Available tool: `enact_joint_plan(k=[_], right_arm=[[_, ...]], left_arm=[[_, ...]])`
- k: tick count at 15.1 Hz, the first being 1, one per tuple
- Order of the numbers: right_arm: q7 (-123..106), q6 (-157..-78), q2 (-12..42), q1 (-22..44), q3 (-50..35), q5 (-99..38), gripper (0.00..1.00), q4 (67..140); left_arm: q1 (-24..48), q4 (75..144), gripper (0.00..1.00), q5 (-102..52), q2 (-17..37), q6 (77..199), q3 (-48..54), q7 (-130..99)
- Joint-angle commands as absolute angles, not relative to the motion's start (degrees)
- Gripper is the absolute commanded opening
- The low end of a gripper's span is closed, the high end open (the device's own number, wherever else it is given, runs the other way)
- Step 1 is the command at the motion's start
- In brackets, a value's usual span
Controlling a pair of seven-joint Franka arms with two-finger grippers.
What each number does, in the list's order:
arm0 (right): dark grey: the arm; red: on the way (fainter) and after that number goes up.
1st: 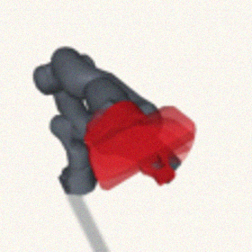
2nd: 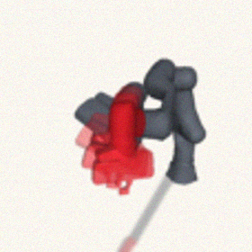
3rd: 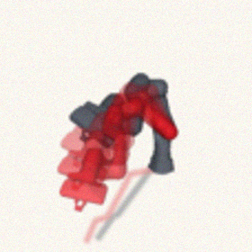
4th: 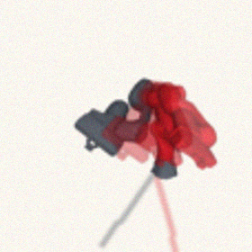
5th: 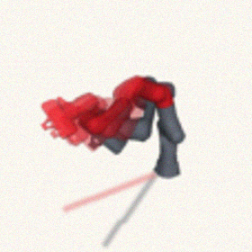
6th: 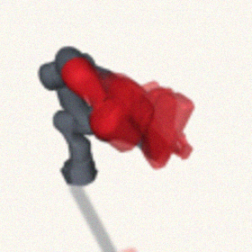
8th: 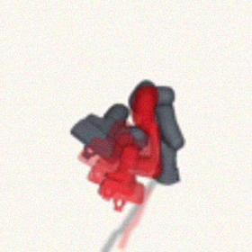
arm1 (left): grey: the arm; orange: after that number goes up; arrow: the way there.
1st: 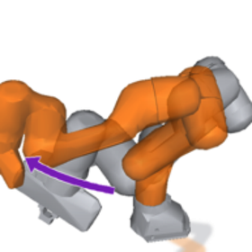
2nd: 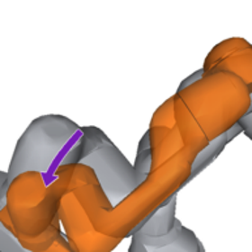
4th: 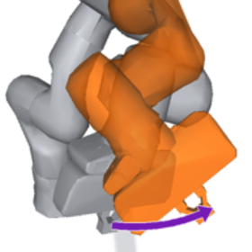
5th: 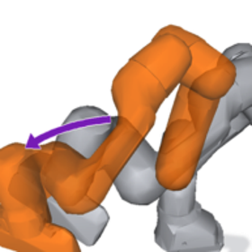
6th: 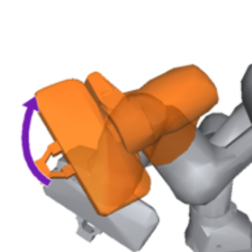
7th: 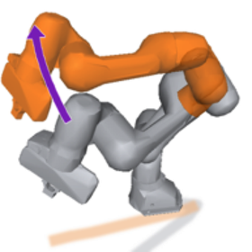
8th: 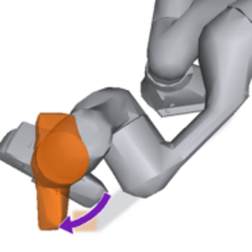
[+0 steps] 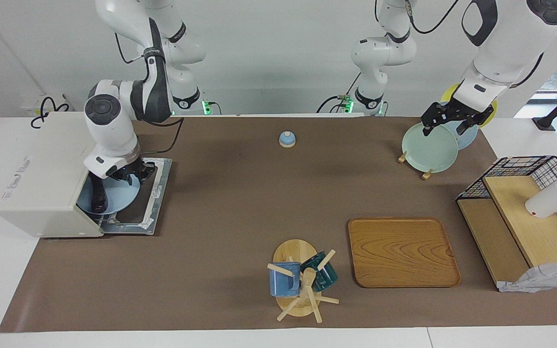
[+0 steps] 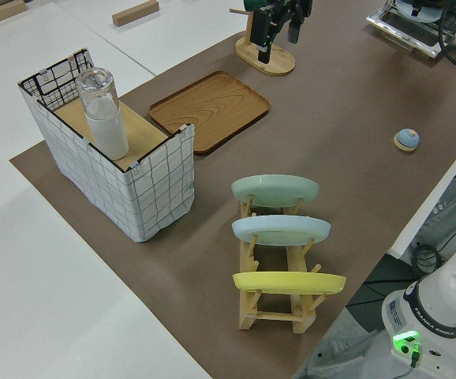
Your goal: Put eggplant into oven
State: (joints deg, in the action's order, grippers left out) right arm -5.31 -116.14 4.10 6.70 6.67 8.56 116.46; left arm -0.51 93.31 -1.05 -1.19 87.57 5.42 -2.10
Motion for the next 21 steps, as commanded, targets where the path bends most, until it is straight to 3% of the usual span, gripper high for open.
enact_joint_plan(k=[1, 3, 10, 21], right_arm=[[-3.98, -118.1, 3.87, 9.65, 6.33, 5.11, 0.17, 116.1], [2.25, -124.34, 4.13, 12.82, 6.33, 5.1, 0.0, 119.51], [6.68, -130.08, 10.28, 12.66, 6.5, 5.45, 0.0, 121.46], [6.68, -130.6, 10.11, 11.78, 6.59, 12.3, 0.0, 124.8]], left_arm=[[-1.58, 93.87, 1.0, -1.41, -2.02, 87.28, 6.06, -1.84], [-1.58, 93.87, 1.0, -1.41, -2.02, 87.28, 6.06, -1.85], [-1.58, 93.87, 1.0, -1.41, -2.11, 87.28, 6.06, -1.76], [-1.58, 93.87, 1.0, -1.41, -2.02, 87.36, 6.06, -1.76]])
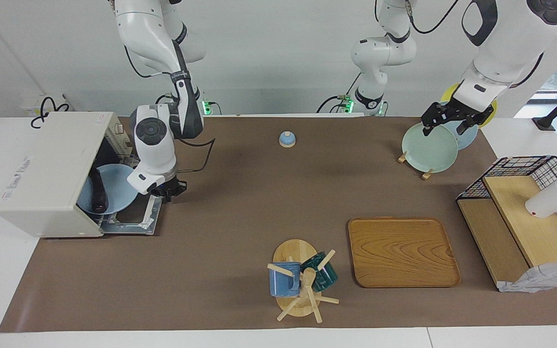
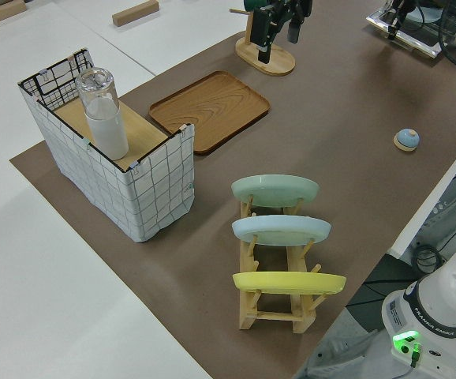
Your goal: Put eggplant into oven
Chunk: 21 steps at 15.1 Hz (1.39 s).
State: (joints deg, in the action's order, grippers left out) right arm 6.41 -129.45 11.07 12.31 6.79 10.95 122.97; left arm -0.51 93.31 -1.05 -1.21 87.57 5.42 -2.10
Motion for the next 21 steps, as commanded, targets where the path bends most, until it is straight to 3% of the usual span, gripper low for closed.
enact_joint_plan(k=[1, 11, 17, 21], right_arm=[[6.59, -131.13, 10.02, 11.52, 6.5, 12.3, 0.0, 125.15], [4.13, -130.26, 10.02, 10.55, 6.5, 17.49, 0.02, 123.67], [-4.29, -118.85, 7.04, 8.53, 6.59, 16.88, 0.03, 115.15], [-10.18, -115.14, 4.31, 4.41, 6.68, 16.61, 0.09, 113.38]], left_arm=[[-1.58, 93.87, 1.0, -1.41, -2.02, 87.28, 6.06, -1.76], [-1.58, 93.87, 1.0, -1.41, -2.11, 87.28, 6.06, -1.76], [-1.58, 93.87, 1.0, -1.41, -2.11, 87.28, 6.06, -1.76], [-1.58, 93.87, 1.0, -1.41, -2.02, 87.28, 6.06, -1.84]])
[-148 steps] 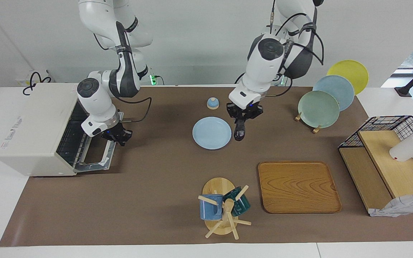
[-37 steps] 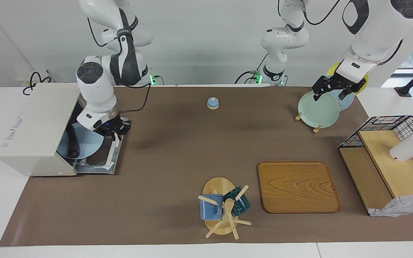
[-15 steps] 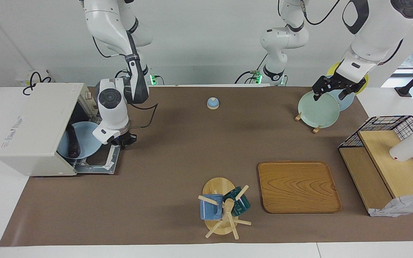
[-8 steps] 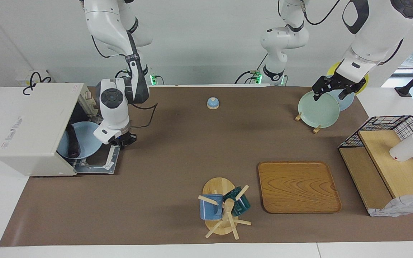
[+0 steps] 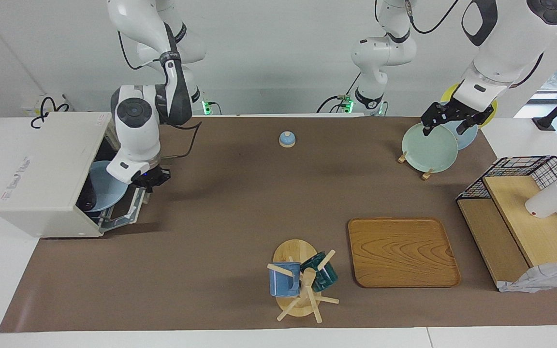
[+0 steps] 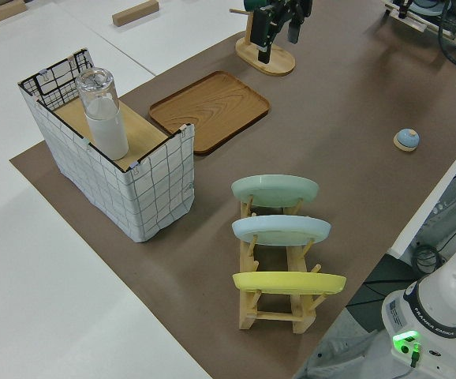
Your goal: Put eggplant into oven
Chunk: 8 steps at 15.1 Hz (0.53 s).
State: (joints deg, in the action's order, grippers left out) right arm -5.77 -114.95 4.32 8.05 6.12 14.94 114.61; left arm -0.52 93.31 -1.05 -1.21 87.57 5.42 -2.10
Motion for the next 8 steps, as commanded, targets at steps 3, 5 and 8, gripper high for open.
enact_joint_plan(k=[3, 5, 8], right_arm=[[-14.14, -114.43, 3.43, 1.5, 6.77, 14.86, 0.09, 113.38], [-16.16, -113.3, 2.38, 0.09, 6.77, 14.85, 0.09, 113.12], [-16.61, -107.87, 0.88, -0.18, 6.68, 14.51, 0.09, 109.36]], left_arm=[[-1.58, 93.95, 1.0, -1.41, -2.02, 87.28, 6.06, -1.76], [-1.58, 93.87, 1.0, -1.41, -2.02, 87.28, 6.06, -1.85], [-1.58, 93.87, 1.0, -1.41, -2.02, 87.36, 6.06, -1.76]])
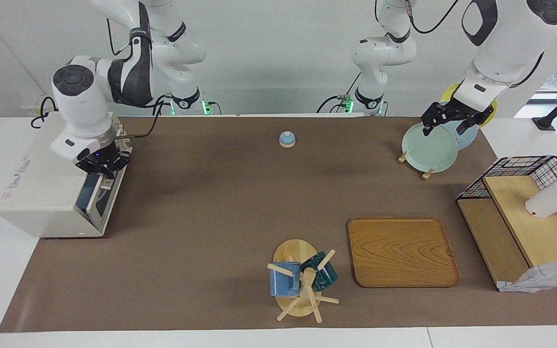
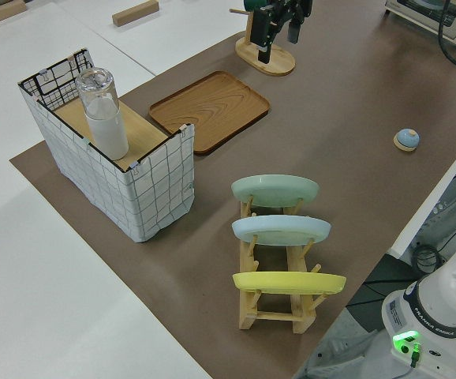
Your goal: Put eggplant into oven
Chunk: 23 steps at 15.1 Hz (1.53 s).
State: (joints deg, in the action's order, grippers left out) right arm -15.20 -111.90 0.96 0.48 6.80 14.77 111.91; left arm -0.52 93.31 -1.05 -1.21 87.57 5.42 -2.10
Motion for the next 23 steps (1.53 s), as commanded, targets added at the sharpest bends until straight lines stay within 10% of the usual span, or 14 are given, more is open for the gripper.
enact_joint_plan(k=[1, 6, 8, 11, 23], right_arm=[[-16.61, -104.27, 0.88, 0.0, 6.68, 13.28, 0.11, 106.03], [-16.52, -93.96, 1.49, 1.75, 6.24, 8.98, 0.14, 97.21], [-16.0, -92.55, 1.32, 1.5, 6.33, 4.77, 0.31, 97.38], [-15.82, -92.37, 1.23, 1.41, 6.33, 3.96, 1.0, 97.21], [-7.47, -87.54, 1.58, 3.25, 7.47, 1.32, 1.0, 94.13]], left_arm=[[-1.58, 93.87, 1.0, -1.41, -2.11, 87.28, 6.06, -1.84], [-1.58, 93.87, 1.0, -1.41, -2.02, 87.36, 6.06, -1.85], [-1.58, 93.87, 1.0, -1.41, -2.02, 87.28, 6.06, -1.76], [-1.58, 93.87, 1.0, -1.41, -2.11, 87.28, 6.06, -1.84], [-1.58, 93.87, 1.0, -1.41, -2.02, 87.28, 6.06, -1.76]])
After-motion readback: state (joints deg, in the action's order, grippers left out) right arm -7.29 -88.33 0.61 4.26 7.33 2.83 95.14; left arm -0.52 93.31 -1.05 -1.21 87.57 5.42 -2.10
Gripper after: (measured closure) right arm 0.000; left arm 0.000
